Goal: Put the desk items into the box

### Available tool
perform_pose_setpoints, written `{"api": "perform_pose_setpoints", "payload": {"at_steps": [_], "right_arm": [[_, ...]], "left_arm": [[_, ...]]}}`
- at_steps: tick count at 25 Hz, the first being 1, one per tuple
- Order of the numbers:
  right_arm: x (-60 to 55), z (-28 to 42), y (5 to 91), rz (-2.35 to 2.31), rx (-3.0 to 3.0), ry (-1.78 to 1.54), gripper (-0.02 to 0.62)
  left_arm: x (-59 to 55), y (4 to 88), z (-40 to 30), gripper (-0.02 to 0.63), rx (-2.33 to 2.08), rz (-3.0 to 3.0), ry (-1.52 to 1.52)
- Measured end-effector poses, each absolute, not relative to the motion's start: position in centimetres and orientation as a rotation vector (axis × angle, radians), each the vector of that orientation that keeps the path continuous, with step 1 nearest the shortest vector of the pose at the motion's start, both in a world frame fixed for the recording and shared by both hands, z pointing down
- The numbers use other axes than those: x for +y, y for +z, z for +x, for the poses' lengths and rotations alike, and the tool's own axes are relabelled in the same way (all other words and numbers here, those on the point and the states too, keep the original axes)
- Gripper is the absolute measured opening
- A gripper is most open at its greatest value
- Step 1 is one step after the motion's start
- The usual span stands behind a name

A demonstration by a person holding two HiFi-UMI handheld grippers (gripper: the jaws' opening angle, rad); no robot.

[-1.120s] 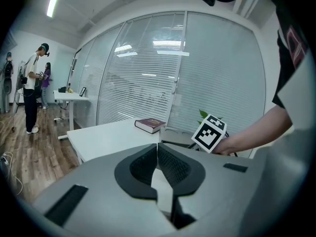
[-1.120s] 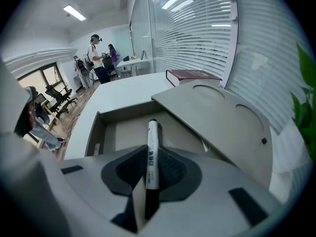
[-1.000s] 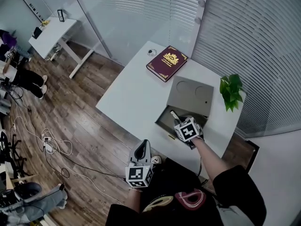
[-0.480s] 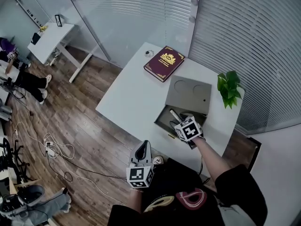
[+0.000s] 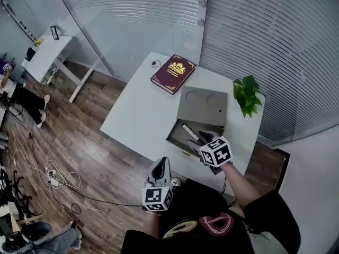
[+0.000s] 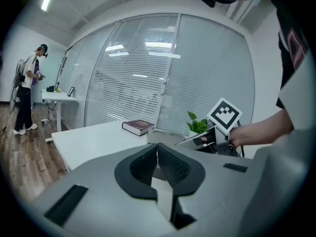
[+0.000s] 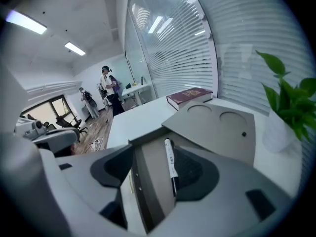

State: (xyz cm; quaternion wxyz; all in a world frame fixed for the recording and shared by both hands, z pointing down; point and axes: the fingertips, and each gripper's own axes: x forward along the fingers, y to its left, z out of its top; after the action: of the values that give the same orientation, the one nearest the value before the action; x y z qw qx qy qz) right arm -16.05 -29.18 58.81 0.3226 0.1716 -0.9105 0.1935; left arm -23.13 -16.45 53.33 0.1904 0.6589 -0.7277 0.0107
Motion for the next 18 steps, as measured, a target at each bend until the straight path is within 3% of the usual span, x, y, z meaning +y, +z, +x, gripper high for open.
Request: {"api": "perform_pose_setpoints", "payload": {"at_steps": [18], "right_arm": [[-26.7,-6.5,51.9,0.873,-2.649,0.6,0.238]], "left_arm": [[-19.7,53.1,-16.6,0.02,-1.807,2.09,0.02]]}}
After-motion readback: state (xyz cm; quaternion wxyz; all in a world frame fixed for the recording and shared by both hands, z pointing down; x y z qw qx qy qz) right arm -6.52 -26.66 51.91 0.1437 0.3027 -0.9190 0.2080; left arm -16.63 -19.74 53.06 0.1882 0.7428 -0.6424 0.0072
